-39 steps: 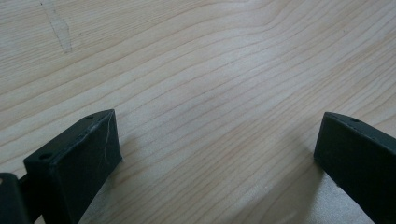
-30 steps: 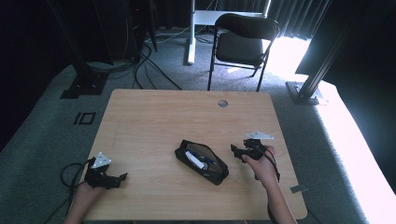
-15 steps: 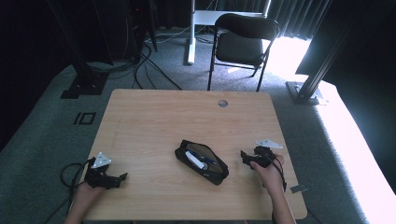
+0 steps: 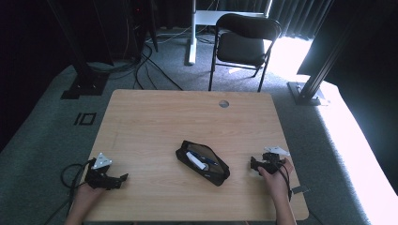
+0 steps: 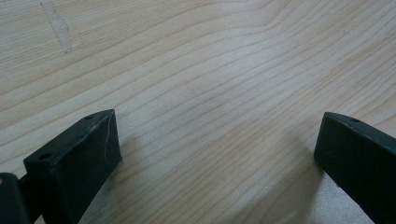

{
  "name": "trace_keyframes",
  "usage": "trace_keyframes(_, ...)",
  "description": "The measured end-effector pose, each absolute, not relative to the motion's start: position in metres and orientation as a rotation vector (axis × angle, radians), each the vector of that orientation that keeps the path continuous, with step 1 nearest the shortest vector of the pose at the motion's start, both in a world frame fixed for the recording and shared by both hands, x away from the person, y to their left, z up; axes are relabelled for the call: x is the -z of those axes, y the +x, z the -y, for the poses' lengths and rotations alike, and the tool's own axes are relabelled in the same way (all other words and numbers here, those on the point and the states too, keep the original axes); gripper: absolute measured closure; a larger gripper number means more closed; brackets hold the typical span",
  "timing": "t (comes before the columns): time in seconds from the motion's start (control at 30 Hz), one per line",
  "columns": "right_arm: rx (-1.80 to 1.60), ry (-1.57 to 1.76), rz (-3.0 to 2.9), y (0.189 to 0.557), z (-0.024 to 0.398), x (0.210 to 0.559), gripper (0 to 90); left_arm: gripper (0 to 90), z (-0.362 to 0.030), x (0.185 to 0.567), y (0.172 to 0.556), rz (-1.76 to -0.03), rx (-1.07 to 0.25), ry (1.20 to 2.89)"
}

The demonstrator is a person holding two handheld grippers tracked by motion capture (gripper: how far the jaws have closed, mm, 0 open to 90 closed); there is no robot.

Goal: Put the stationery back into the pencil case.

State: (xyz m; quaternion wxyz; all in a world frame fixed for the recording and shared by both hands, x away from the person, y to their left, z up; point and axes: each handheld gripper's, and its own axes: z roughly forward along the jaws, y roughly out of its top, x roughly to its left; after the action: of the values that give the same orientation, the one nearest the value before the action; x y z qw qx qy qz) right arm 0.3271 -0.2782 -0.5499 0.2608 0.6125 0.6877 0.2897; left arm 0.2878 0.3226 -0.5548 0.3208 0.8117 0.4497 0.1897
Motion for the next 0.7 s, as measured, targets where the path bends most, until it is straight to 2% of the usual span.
trace_keyframes(0.07, -0.775, 1.676, -1.840, 0.326, 0.281, 0.552, 14.0, 0.7, -0.323, 0.555, 0.288, -1.181, -0.498, 2.133)
trace_keyframes(0.7, -0.776, 1.754, -1.737, 0.311, 0.290, 0.561, 11.8, 0.7, -0.323, 0.555, 0.288, -1.182, -0.498, 2.133)
